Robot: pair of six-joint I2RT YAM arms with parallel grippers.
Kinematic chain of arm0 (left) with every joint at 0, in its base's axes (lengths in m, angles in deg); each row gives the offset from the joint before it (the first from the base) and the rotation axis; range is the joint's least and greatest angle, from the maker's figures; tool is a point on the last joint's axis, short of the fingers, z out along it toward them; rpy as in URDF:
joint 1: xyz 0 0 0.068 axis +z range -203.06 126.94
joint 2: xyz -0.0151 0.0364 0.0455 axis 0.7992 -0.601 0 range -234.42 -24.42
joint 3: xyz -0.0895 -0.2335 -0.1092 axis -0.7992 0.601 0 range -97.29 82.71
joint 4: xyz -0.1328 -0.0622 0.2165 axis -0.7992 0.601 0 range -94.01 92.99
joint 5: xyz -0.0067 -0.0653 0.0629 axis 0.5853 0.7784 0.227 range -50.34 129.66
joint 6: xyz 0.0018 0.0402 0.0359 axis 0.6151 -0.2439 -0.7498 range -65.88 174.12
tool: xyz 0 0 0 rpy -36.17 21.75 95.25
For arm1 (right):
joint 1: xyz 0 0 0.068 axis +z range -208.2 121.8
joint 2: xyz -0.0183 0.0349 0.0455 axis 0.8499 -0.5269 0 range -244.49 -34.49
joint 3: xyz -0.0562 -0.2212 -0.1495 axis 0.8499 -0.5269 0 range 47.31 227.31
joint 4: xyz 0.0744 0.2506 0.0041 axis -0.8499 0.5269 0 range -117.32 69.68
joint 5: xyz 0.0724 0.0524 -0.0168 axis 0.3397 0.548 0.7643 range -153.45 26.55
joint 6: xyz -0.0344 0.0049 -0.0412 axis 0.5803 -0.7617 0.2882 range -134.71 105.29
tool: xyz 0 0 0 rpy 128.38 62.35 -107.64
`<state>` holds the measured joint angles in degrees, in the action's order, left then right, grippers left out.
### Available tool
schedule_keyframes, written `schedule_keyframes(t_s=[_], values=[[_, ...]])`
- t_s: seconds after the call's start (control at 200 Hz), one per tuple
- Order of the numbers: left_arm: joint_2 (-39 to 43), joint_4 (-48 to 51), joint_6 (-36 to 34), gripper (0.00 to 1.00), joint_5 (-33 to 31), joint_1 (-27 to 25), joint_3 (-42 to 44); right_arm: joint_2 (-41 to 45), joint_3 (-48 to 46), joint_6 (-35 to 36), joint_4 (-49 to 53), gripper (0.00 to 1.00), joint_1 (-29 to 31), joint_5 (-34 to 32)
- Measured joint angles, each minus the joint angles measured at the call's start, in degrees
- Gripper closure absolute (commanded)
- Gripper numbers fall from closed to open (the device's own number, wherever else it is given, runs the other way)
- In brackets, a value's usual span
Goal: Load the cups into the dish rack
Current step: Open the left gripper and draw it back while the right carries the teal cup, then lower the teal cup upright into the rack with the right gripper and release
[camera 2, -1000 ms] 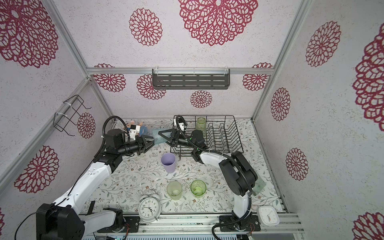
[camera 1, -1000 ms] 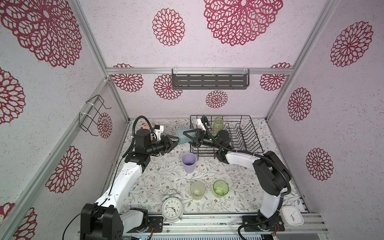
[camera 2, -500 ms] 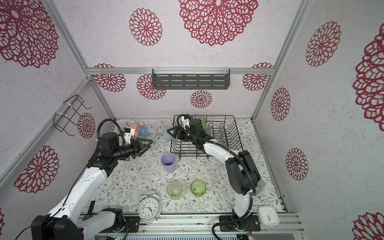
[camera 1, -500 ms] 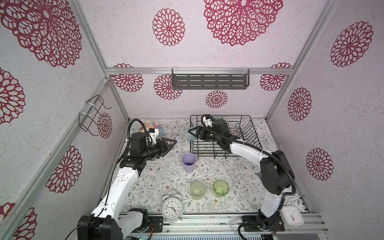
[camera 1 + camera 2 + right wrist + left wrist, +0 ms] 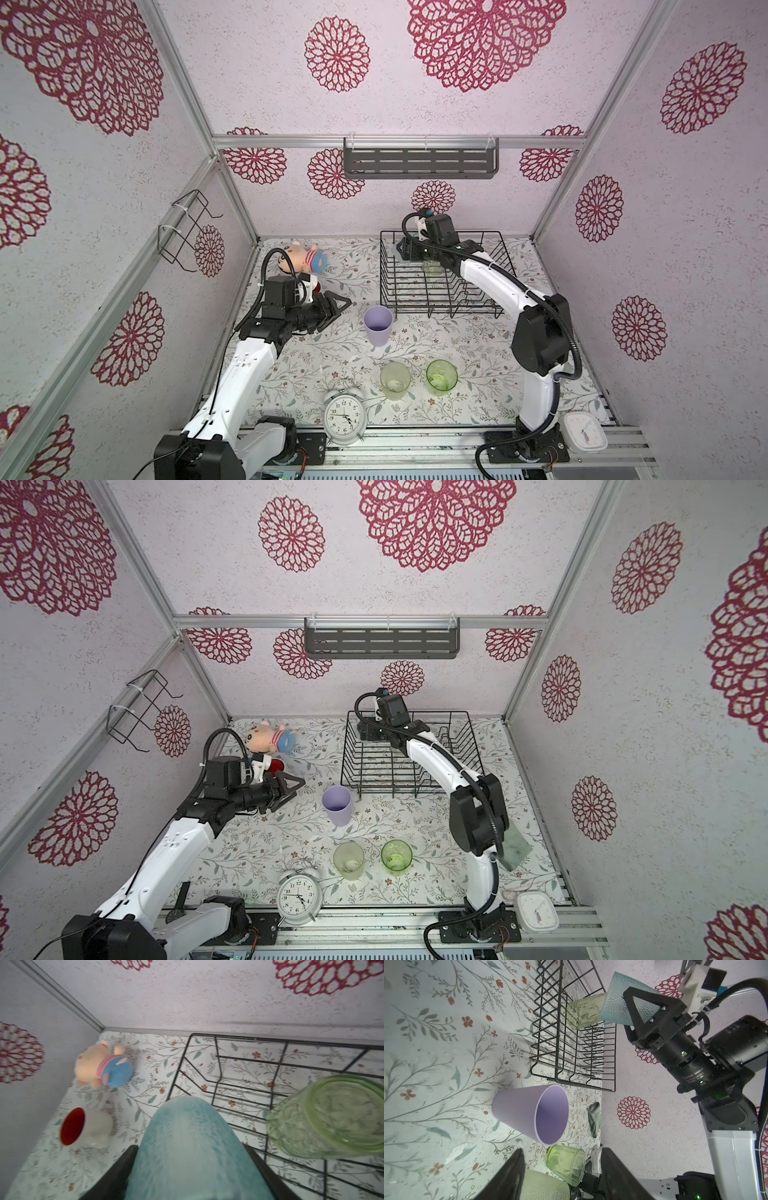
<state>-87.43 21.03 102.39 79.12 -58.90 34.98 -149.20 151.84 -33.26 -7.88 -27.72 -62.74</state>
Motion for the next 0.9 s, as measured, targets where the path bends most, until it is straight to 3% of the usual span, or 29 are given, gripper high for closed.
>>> schedule_keyframes(t_s=[0.415,0.901], values=[[1.0,3.6,-1.6,0.36,-2.0,0.0,0.1,-17.4,18.1,6.8,11.1,0.44,3.0,-14.0],[-0.4,3.2,-1.4,0.35,-1.2,0.0,0.3,-27.8,25.3,8.5,11.6,0.42,3.4,-17.4]])
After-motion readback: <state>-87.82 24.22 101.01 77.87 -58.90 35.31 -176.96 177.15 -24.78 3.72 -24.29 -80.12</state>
